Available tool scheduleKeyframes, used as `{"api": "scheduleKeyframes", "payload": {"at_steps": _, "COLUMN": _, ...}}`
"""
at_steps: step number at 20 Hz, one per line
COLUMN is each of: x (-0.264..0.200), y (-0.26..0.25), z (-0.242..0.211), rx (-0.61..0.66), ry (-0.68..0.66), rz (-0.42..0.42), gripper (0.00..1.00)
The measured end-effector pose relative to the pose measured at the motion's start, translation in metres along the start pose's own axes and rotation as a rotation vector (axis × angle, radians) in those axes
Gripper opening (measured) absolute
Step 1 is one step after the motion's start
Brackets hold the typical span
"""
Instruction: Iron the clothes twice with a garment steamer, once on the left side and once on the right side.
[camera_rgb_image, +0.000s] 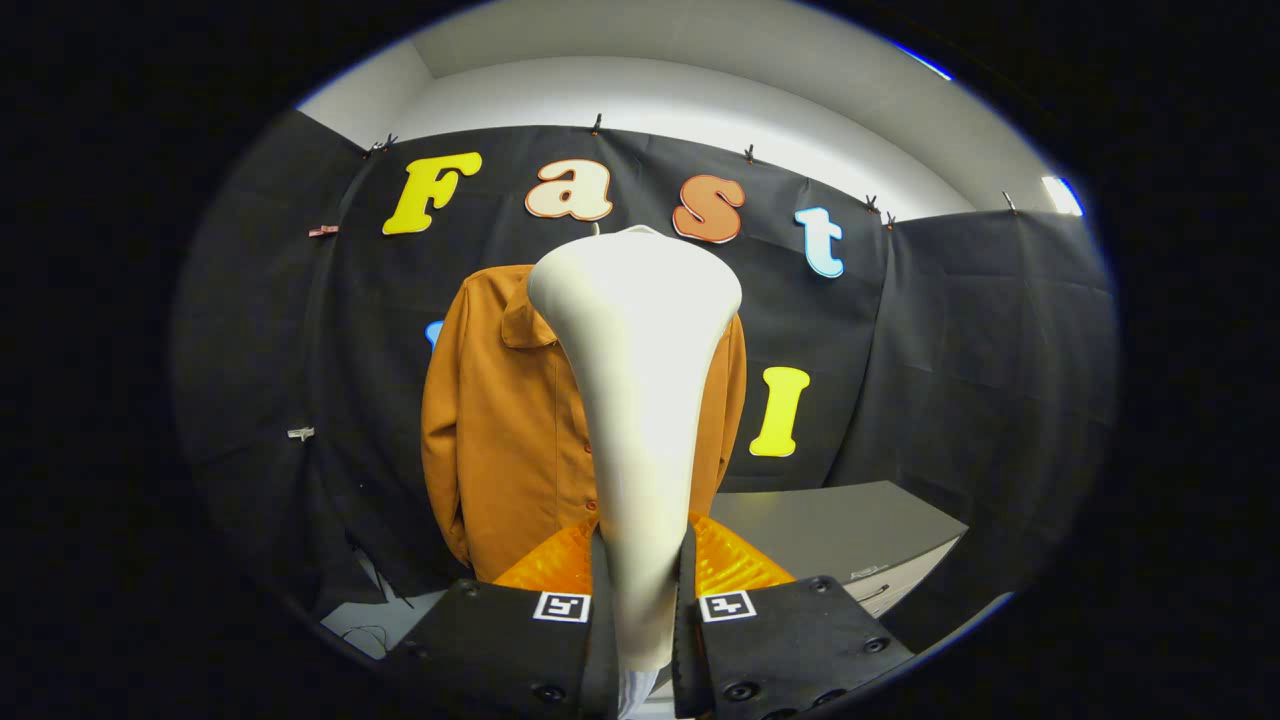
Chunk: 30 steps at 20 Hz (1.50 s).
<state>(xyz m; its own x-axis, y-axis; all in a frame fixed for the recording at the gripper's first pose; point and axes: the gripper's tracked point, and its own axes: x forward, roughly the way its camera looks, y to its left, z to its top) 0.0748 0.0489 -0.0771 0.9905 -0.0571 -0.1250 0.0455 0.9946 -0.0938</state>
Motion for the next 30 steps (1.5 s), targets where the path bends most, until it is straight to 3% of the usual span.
{"api": "scheduleKeyframes", "payload": {"at_steps": 10, "x": 0.0, "y": -0.023, "z": 0.007, "rx": 0.015, "ry": -0.008, "rz": -0.043, "gripper": 0.25}}
{"api": "scheduleKeyframes", "payload": {"at_steps": 30, "x": 0.008, "y": -0.02, "z": -0.003, "rx": 0.014, "ry": 0.013, "rz": -0.057, "gripper": 0.25}}
